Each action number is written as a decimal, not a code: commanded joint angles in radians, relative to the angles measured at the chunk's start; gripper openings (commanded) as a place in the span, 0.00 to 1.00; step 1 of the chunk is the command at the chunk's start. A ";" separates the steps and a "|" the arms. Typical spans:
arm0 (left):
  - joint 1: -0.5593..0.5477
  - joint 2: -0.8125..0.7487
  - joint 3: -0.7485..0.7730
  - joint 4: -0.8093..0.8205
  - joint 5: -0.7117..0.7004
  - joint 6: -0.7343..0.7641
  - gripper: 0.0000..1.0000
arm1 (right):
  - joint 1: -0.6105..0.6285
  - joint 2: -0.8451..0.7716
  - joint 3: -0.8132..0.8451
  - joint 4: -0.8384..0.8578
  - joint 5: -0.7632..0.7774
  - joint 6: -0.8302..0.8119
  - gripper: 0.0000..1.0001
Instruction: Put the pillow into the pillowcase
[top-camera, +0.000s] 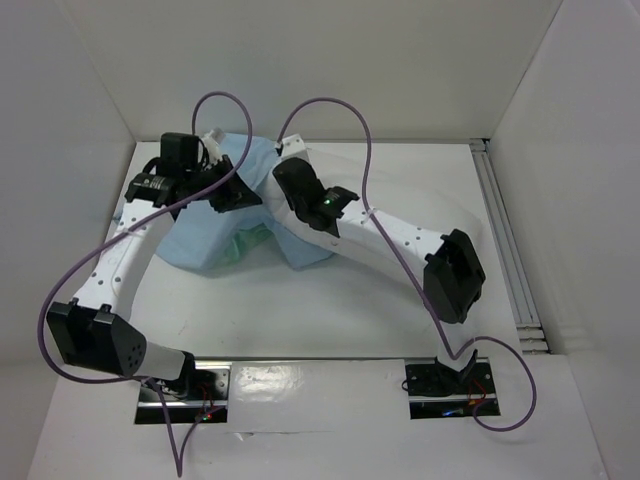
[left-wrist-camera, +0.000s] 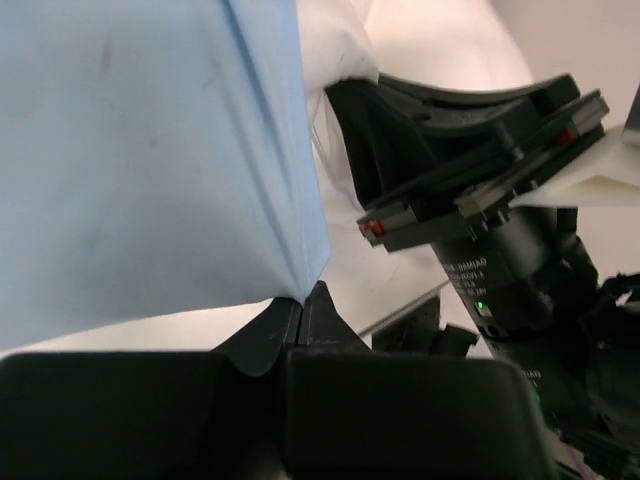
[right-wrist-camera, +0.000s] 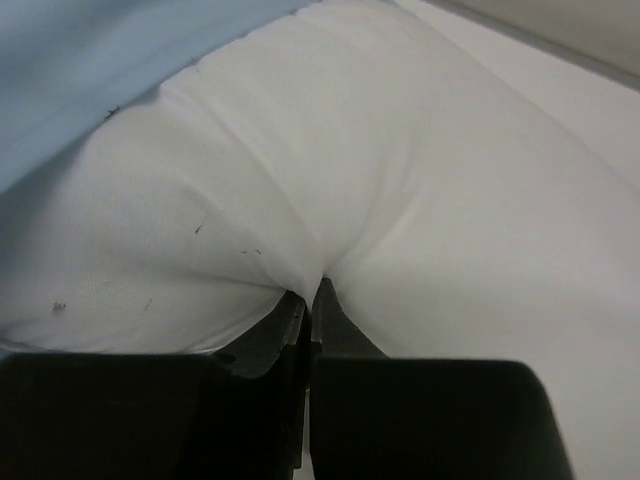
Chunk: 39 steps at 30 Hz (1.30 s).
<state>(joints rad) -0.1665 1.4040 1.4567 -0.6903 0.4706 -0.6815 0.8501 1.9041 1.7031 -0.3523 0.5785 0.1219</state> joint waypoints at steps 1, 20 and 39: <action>-0.001 -0.049 -0.061 0.002 0.149 0.017 0.00 | -0.008 0.001 -0.130 0.084 0.031 0.022 0.00; -0.002 0.093 0.184 -0.210 0.115 0.194 0.57 | 0.056 -0.474 -0.533 0.228 -0.339 0.174 0.70; -0.057 0.748 0.774 -0.147 -0.418 0.215 0.72 | -0.272 -0.241 -0.080 -0.250 -0.390 0.266 0.84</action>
<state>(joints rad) -0.2153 2.1059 2.1498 -0.8410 0.1375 -0.4927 0.5949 1.6356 1.5494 -0.5049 0.2478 0.3702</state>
